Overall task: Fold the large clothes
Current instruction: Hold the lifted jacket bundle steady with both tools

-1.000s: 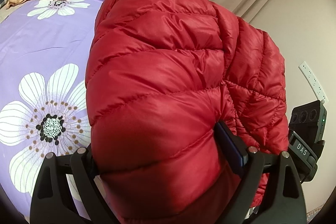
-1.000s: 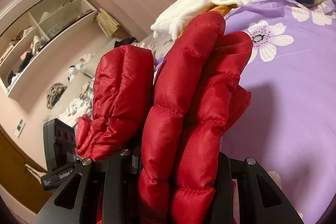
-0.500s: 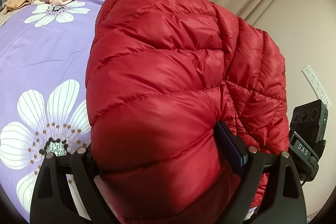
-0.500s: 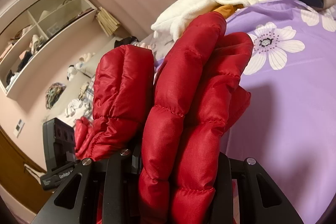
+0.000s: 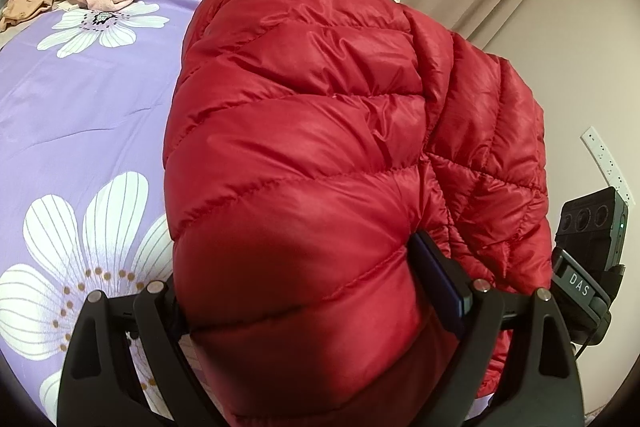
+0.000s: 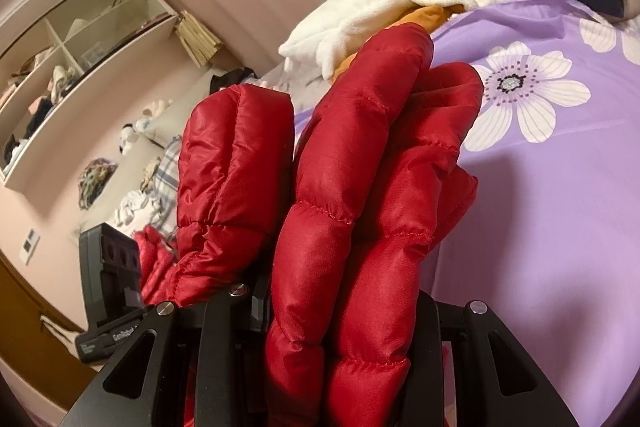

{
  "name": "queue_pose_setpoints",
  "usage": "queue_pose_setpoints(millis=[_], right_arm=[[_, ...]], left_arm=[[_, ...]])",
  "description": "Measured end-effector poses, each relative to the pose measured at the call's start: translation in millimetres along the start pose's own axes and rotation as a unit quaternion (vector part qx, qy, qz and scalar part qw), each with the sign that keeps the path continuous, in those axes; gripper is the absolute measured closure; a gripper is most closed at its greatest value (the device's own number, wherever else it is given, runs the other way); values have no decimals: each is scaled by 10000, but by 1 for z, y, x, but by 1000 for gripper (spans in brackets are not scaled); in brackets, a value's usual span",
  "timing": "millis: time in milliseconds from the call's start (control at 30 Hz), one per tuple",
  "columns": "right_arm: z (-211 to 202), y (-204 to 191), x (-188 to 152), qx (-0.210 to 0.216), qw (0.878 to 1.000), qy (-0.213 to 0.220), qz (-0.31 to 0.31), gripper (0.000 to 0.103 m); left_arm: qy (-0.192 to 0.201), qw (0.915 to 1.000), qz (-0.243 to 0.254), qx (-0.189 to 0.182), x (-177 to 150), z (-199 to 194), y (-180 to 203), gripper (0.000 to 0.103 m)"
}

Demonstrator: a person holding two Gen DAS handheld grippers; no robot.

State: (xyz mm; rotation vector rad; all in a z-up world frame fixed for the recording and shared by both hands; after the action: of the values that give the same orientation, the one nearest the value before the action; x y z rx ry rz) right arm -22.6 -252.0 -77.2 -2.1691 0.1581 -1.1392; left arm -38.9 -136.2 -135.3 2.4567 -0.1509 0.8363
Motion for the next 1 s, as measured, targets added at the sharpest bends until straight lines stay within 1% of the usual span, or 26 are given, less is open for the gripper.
queue_pose_setpoints(millis=[700, 1000], right_arm=[[17, -1, 15, -56, 10000, 38, -5, 65], [31, 3, 18, -48, 10000, -52, 63, 65]], left_arm=[[5, 10000, 30, 0, 3, 2, 1, 11], [-54, 10000, 1, 68, 4, 4, 0, 11]])
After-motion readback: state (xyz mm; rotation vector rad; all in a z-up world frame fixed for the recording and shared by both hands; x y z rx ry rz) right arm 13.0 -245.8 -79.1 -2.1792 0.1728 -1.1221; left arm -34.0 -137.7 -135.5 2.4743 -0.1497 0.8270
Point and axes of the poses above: each gripper's, at about its wrist camera, not at the fingertips, and z roughly the way its jaws point, y to its right, x to its top, the point moved 8 cm from there along z, roughly the way its jaws point, and after that the axes turned 1 degree about -z, right-handed, at the moved point
